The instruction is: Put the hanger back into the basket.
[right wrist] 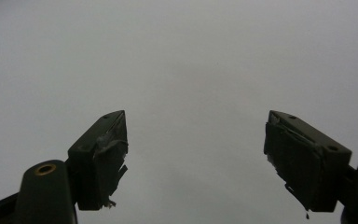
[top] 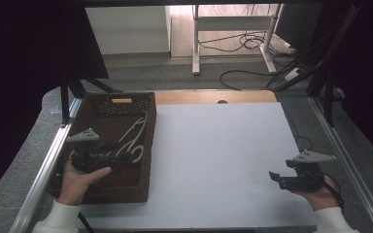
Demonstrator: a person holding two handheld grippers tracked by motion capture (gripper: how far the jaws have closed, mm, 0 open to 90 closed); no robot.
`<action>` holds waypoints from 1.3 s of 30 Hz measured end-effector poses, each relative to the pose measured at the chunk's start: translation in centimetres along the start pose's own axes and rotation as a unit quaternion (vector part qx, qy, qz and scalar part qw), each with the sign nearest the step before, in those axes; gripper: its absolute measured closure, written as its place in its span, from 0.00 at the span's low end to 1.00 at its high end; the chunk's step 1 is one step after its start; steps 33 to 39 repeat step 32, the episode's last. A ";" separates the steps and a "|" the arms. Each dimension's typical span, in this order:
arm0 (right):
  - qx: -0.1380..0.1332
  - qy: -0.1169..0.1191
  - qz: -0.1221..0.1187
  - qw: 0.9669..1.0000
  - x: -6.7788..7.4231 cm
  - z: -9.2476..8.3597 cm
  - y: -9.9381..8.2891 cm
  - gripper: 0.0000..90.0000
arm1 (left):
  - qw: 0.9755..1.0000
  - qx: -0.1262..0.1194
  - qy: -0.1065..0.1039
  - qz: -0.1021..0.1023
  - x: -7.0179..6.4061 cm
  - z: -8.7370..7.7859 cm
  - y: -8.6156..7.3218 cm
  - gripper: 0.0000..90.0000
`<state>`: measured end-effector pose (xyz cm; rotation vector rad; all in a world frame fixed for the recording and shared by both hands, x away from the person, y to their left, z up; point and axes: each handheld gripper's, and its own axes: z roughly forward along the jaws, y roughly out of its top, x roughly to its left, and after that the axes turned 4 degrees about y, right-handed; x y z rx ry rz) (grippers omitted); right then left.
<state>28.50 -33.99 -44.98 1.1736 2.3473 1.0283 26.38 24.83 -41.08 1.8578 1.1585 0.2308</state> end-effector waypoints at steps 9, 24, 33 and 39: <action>-0.004 0.008 -0.008 1.000 0.2 0.1 0.0 0.24 | 1.000 0.001 0.022 0.010 -1.0 0.6 -0.9 0.34; -0.038 0.063 -0.013 0.997 2.0 0.1 1.3 0.22 | 0.998 -0.017 0.045 0.030 -1.5 0.1 -2.5 0.34; -0.044 0.055 -0.015 0.997 2.0 0.1 1.3 0.19 | 0.999 -0.015 0.039 0.023 -1.4 0.2 -2.6 0.34; -0.044 0.055 -0.015 0.997 2.0 0.1 1.3 0.19 | 0.999 -0.015 0.039 0.023 -1.4 0.2 -2.6 0.34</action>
